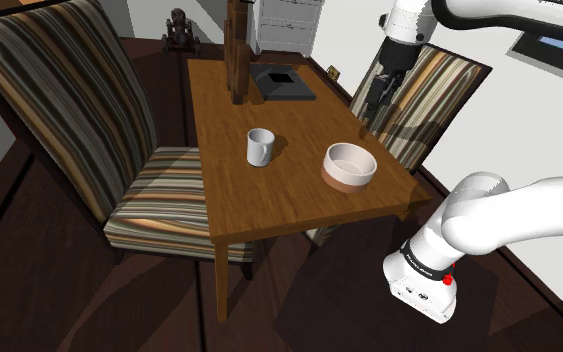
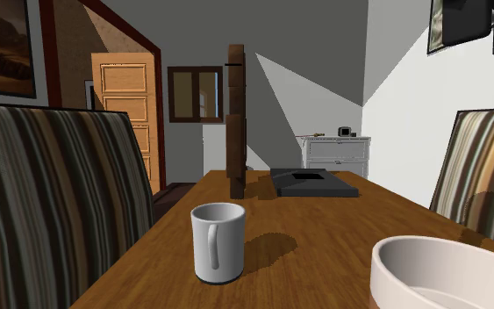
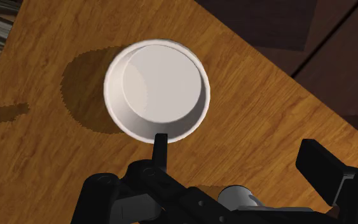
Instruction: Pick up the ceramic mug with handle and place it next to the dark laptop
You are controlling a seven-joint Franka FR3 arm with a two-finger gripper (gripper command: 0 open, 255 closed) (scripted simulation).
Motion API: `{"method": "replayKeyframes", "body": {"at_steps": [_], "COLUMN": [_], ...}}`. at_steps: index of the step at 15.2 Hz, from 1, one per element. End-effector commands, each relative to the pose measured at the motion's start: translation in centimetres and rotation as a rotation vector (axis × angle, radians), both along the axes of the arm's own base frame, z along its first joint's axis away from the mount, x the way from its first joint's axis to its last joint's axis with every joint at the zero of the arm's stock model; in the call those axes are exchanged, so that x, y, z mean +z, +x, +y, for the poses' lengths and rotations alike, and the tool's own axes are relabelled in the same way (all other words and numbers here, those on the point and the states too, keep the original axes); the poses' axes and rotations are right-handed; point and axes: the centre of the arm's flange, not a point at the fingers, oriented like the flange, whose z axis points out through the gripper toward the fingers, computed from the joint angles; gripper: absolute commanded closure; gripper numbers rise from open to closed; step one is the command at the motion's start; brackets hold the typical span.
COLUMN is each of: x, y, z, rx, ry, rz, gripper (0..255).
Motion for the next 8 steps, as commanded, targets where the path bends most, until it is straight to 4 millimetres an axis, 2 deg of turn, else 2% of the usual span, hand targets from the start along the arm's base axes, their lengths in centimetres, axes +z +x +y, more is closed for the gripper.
{"method": "replayKeyframes", "body": {"at_steps": [1,8], "x": [0.0,-5.5], "y": [0.0,6.6], "z": [0.0,1.3], "rx": [0.000,-0.032], "ry": [0.000,0.039], "rz": [0.000,-0.036], "gripper": [0,0]}}
